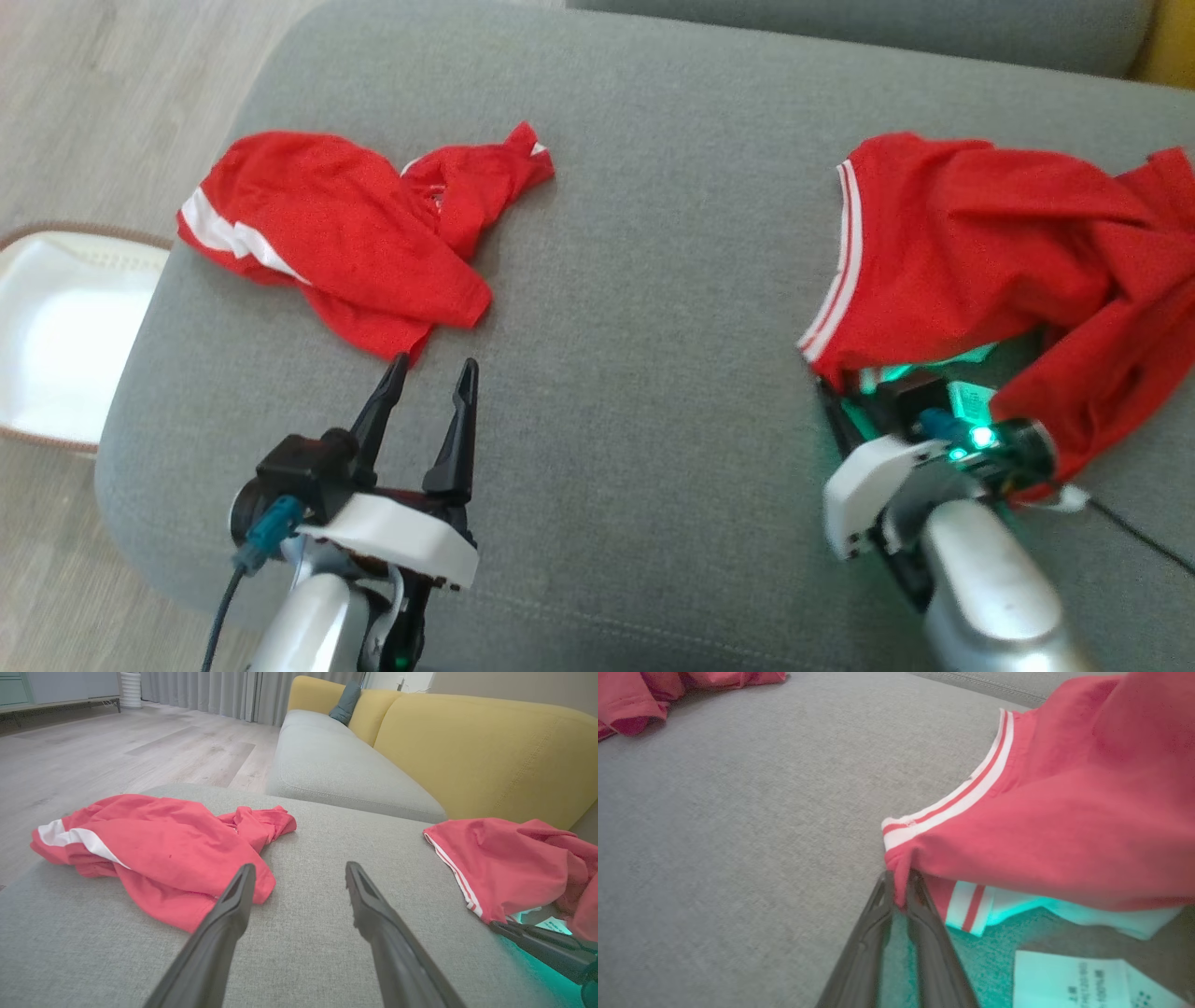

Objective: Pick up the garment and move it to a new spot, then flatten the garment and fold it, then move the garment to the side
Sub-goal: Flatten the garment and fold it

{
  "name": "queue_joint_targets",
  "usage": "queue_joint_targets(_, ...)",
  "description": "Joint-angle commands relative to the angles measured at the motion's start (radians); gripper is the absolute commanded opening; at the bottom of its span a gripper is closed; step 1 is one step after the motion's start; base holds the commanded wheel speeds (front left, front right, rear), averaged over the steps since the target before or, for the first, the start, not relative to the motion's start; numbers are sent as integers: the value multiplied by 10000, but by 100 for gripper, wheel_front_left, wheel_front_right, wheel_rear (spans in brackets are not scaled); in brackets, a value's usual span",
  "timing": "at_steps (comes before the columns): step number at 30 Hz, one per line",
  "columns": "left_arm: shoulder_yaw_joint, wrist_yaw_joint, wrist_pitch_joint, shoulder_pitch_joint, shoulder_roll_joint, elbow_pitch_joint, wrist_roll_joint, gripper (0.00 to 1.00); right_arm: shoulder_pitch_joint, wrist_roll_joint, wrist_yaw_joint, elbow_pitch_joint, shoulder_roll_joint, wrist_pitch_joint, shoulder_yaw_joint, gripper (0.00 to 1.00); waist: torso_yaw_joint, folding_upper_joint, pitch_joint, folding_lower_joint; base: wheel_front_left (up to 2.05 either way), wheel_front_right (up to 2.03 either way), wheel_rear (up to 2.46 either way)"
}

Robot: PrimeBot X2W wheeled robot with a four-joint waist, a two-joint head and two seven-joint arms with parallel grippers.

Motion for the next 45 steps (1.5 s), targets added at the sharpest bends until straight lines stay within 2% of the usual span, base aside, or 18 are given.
queue_joint_targets(1, 420, -30, -124, -429, 19, -271, 107, 100, -255, 186, -9, -146, 30, -167, 479, 0, -86, 0, -134, -1, 0, 0, 0)
queue_joint_targets(5, 524, -36, -124, -331, -10, -188, 201, 100, -303, 1219, -9, -197, 30, -256, 1938, 0, -329, 0, -533, -1, 0, 0, 0)
queue_joint_targets(10, 666, -18, -124, -83, -32, -97, 275, 100, -301, 2902, -9, -1028, 30, 74, 4244, 0, -701, 0, -1224, -1, 0, 0, 0)
queue_joint_targets(13, 700, -4, -124, 124, -43, -48, 302, 100, -292, 4337, -9, -2092, -234, 535, 5860, 0, -853, 0, -1707, -1, 0, 0, 0)
queue_joint_targets(17, 1010, 145, -124, 370, -27, -106, 265, 100, -554, 6330, -9, -4325, -1135, 1108, 7759, 0, -1012, 0, -2150, -1, 0, 0, 0)
queue_joint_targets(21, 1480, 220, -124, 415, 90, -398, 235, 100, -1008, 7909, -9, -6318, -2079, 1526, 8346, 0, -999, 0, -2380, -1, 0, 0, 0)
queue_joint_targets(25, 1513, 106, -124, 433, 120, -588, 301, 100, -1861, 8571, -9, -7109, -2891, 1873, 7980, 0, -884, 0, -2375, -1, 0, 0, 0)
queue_joint_targets(29, 1300, 11, -124, 299, 54, -677, 312, 100, -3106, 9144, -9, -6953, -3610, 2162, 7507, 0, -512, 0, -2120, -1, 0, 0, 0)
queue_joint_targets(33, 926, -74, -124, 61, -21, -681, 228, 100, -4643, 9634, -9, -6276, -4449, 2639, 7532, 0, 30, 0, -1512, -1, 0, 0, 0)
queue_joint_targets(34, 926, -74, -124, 61, -21, -681, 228, 100, -4643, 9634, -9, -6276, -4449, 2639, 7532, 0, 30, 0, -1512, -1, 0, 0, 0)
queue_joint_targets(40, 556, -160, -124, -521, -76, -604, -6, 100, -7072, 9491, -9, -4651, -6029, 3064, 8761, 0, 926, 0, -436, -1, 0, 0, 0)
queue_joint_targets(41, 504, -171, -124, -694, -84, -580, -102, 100, -7771, 9401, -9, -3960, -6352, 3025, 9231, 0, 1154, 0, -132, -1, 0, 0, 0)
queue_joint_targets(44, 388, -177, -124, -915, -90, -594, -305, 100, -8712, 9105, -9, -2775, -6590, 2833, 9967, 0, 1407, 0, 243, -1, 0, 0, 0)
queue_joint_targets(45, 344, -162, -124, -982, -91, -601, -381, 100, -9003, 8914, -9, -2299, -6639, 2775, 10237, 16, 1474, 0, 346, -1, 0, 0, 0)
